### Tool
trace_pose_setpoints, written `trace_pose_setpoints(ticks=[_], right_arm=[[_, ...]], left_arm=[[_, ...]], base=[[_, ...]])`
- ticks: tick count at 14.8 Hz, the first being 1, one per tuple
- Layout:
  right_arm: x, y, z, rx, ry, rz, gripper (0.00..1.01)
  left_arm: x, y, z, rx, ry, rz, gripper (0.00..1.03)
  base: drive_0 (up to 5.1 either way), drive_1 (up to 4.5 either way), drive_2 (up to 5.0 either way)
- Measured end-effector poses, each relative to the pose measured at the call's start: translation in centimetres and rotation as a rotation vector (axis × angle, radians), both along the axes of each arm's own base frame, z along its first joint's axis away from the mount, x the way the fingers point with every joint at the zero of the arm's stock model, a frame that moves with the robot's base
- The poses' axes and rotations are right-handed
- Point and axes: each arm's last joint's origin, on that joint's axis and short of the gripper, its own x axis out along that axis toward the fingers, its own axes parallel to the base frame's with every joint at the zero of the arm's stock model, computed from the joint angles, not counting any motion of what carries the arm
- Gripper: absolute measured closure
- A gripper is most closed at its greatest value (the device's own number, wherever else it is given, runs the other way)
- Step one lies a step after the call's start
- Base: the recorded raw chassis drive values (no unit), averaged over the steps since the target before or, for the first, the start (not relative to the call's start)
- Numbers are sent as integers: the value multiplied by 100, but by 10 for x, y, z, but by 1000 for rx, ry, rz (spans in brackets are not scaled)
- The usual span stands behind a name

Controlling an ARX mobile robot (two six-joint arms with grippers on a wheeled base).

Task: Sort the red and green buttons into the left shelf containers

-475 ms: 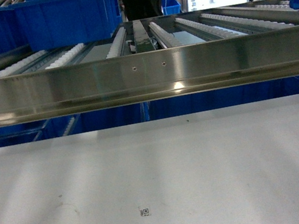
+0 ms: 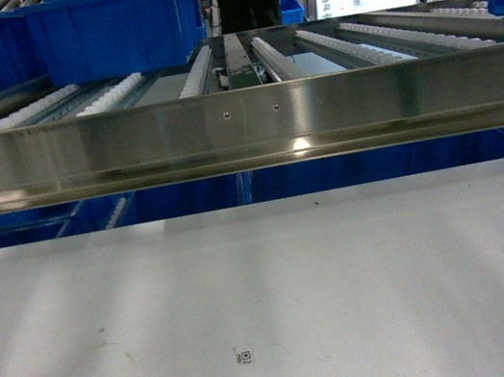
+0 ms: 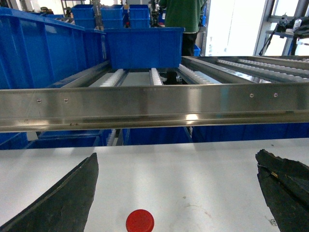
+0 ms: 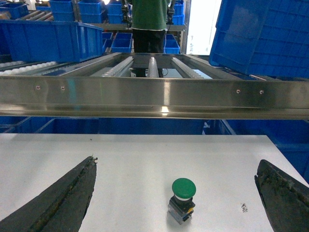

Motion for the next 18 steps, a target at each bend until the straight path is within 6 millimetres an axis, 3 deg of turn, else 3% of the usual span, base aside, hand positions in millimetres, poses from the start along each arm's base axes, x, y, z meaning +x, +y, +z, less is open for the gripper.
trace_pose_setpoints(ticks=[8,12,13,15,18], right_arm=[[3,7,7,30,-57,-21,3],[25,88,17,99,-37,189,3],[39,98,19,86,-26,197,3],[68,97,12,12,31,162,3],[116,77,17,-34,62,80,3]], left_arm=[[2,2,5,-19,-40,-4,5],[16,1,8,-36,-56,-60,5],[23,2,8,-40,-44,-79,5],[38,6,10,-41,-20,-93,5],[57,9,20,-39,-2,-110,5]], base=[[0,0,0],[0,0,0],[0,0,0],[0,0,0],[0,0,0]])
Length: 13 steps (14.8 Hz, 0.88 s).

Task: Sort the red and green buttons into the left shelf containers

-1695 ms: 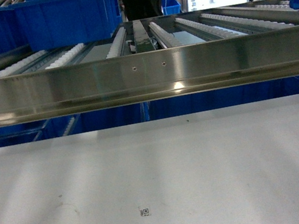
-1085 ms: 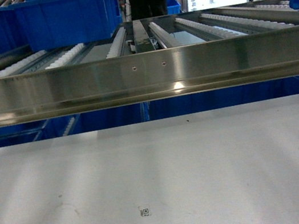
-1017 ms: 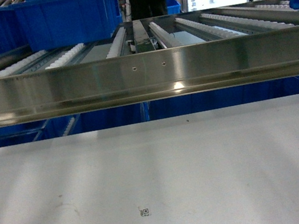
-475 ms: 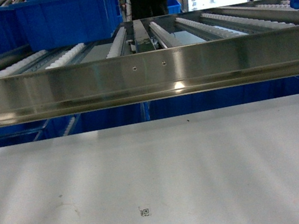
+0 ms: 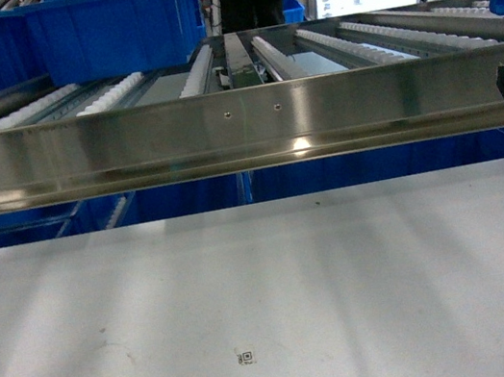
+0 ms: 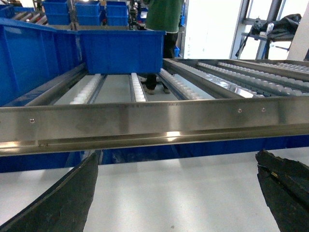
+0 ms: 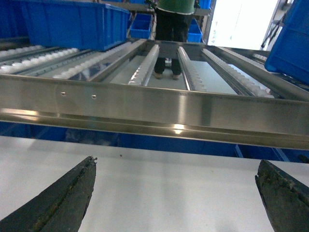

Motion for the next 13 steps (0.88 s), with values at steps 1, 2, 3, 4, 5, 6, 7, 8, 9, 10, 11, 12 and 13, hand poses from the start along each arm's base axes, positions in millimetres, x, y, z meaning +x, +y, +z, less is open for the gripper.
trace_pose_setpoints(ticks=[1,2,3,4,5,6,7,8,9,10,11,12,13], right_arm=[[11,-7,1,-6,19,-25,3],[18,-11,3,-9,36,-32,3],[26,-15,4,-16,73,-24,3],[37,-19,3,-23,125,-11,3],[47,-26,1,-25,154,-19,3],[57,-33,0,-24,190,-29,3],[66,-42,0,-22,219,-40,3],[75,-50,-2,-19,264,-33,3],[84,-59,-7,-24,304,-39,3],[91,-70,-16,-14,371,-31,3],[94,-76,-22,-18,410,-28,3],[95,-83,-30,-25,439,-34,3],[95,-89,-36,-21,473,-33,3]], left_arm=[[3,-2,0,2,11,-13,5],[5,-3,0,4,24,-16,5],[7,-3,0,8,34,-19,5],[10,-3,1,10,41,-22,5],[11,-3,1,10,43,-23,5],[13,-3,2,10,45,-24,5],[13,-4,2,11,45,-26,5],[13,-6,2,11,53,-33,5],[13,-8,1,14,65,-38,5],[13,-9,1,16,64,-39,5],[13,-10,1,18,65,-41,5],[13,-10,1,18,64,-37,5],[13,-10,1,19,65,-38,5]], base=[[0,0,0],[0,0,0],[0,0,0],[0,0,0],[0,0,0],[0,0,0],[0,0,0],[0,0,0],[0,0,0],[0,0,0],[0,0,0],[0,0,0],[0,0,0]])
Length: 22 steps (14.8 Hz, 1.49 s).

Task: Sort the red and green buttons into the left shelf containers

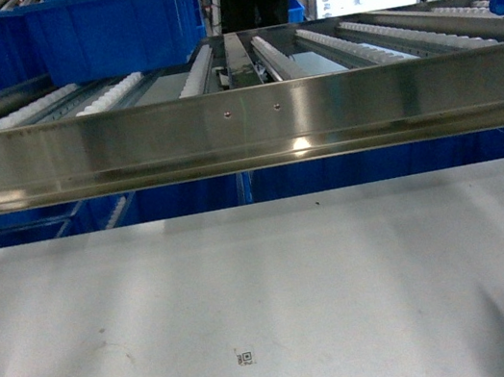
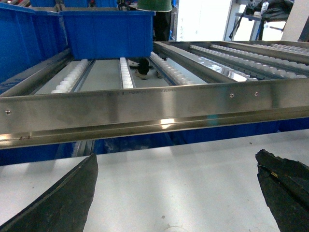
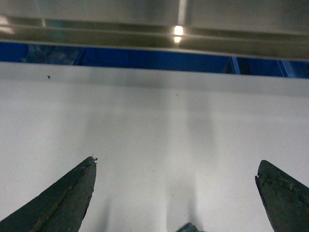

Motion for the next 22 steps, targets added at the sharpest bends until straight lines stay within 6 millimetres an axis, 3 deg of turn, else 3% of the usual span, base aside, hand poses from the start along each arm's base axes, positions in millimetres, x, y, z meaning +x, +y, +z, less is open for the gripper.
trace_pose_setpoints(ticks=[11,18,19,22], right_arm=[[-5,-29,-54,-12,198,9,3],[-5,-33,-76,-37,247,29,3],[-6,-38,-78,-41,250,14,5],[-7,-39,-79,-47,239,21,38]], left_arm=[[-3,-12,-6,16,18,-19,5],[0,-21,-10,37,32,-46,5],[0,-22,-10,37,33,-44,5],[-2,-19,-11,37,34,-31,5]], base=[[0,0,0],[0,0,0],[0,0,0],[0,0,0]])
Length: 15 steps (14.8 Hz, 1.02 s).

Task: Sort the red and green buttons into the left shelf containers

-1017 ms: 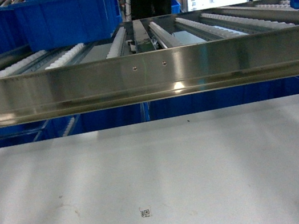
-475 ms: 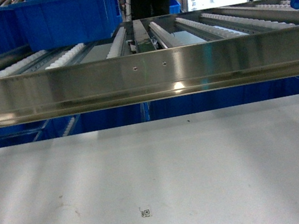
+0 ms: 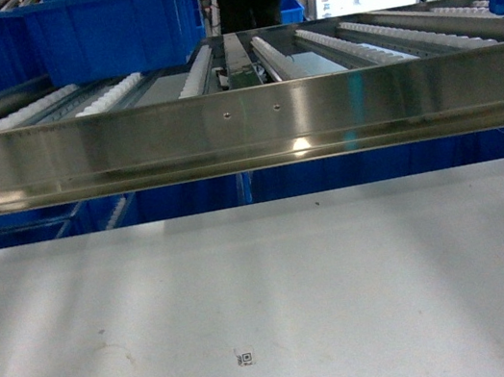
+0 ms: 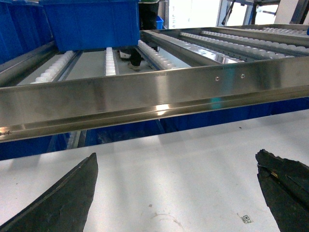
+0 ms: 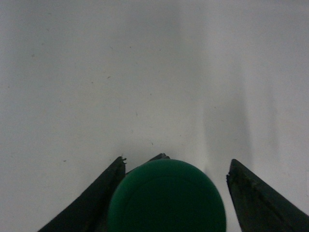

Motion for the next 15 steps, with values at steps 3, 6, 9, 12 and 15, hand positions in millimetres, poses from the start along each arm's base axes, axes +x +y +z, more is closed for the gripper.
trace_pose_setpoints(ticks=[3,6,9,12,15], right_arm=[[-3,7,-3,8,-2,28,71],[-12,15,-4,13,-22,39,75],[-33,33,28,7,-255,45,75],[-75,62,90,53,-554,66,75],[-127,86,112,77,-689,67,75]], left_arm=[[-2,2,-2,1,8,10,5],[-6,8,-1,-2,1,33,5],[-20,19,-12,-5,35,68,5],[-32,27,-19,-10,51,104,5],[-37,28,-20,-13,43,103,5]], base=[[0,0,0],[0,0,0],[0,0,0],[0,0,0],[0,0,0]])
